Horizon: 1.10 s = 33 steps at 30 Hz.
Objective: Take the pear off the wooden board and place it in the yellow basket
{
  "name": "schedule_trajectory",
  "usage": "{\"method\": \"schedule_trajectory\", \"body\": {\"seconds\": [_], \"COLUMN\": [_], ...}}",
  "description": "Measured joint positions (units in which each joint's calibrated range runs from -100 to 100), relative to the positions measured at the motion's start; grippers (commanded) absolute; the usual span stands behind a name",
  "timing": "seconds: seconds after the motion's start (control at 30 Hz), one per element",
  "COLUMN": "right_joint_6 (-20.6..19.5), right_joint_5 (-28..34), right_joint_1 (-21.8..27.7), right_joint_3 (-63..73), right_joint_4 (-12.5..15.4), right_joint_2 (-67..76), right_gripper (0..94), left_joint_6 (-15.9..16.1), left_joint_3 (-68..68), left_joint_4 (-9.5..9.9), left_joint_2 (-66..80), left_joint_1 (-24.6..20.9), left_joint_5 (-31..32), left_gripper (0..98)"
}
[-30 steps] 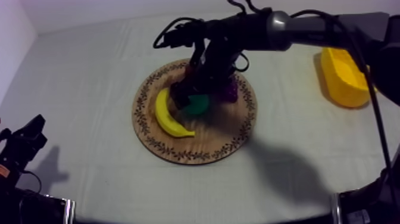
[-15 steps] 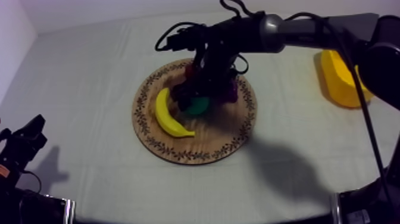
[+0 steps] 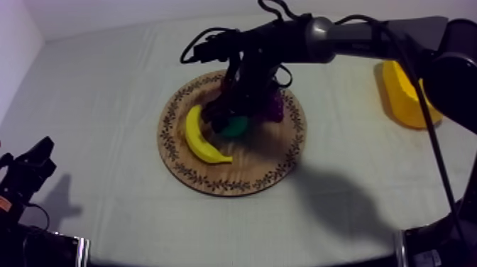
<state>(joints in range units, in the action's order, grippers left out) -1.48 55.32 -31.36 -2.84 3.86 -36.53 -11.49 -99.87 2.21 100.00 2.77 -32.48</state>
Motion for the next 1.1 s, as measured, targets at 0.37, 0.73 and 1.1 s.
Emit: {"method": "schedule_trajectory", "body": {"seconds": [0.37, 0.73, 1.1], "right_joint_6": [0.93, 1.48, 0.15], "right_joint_5": [-0.14, -0.3, -2.68], "right_joint_1": [0.19, 0.66, 3.03], "right_joint_3": [-0.14, -2.58, -6.0], "right_joint_4": [1.06, 0.84, -1.92], "right_joint_2": [-0.01, 2.88, 14.36], "right_gripper": [38.5, 37.9, 36.9], "left_joint_6": [0.0, 0.0, 0.0], "left_joint_3": [0.0, 0.0, 0.0], "left_joint_4": [0.0, 0.0, 0.0], "left_joint_2": [0.0, 0.0, 0.0], "left_joint_1": [0.0, 0.0, 0.0], "left_joint_5": [0.0, 0.0, 0.0], "left_gripper": [0.1, 0.1, 0.1]}}
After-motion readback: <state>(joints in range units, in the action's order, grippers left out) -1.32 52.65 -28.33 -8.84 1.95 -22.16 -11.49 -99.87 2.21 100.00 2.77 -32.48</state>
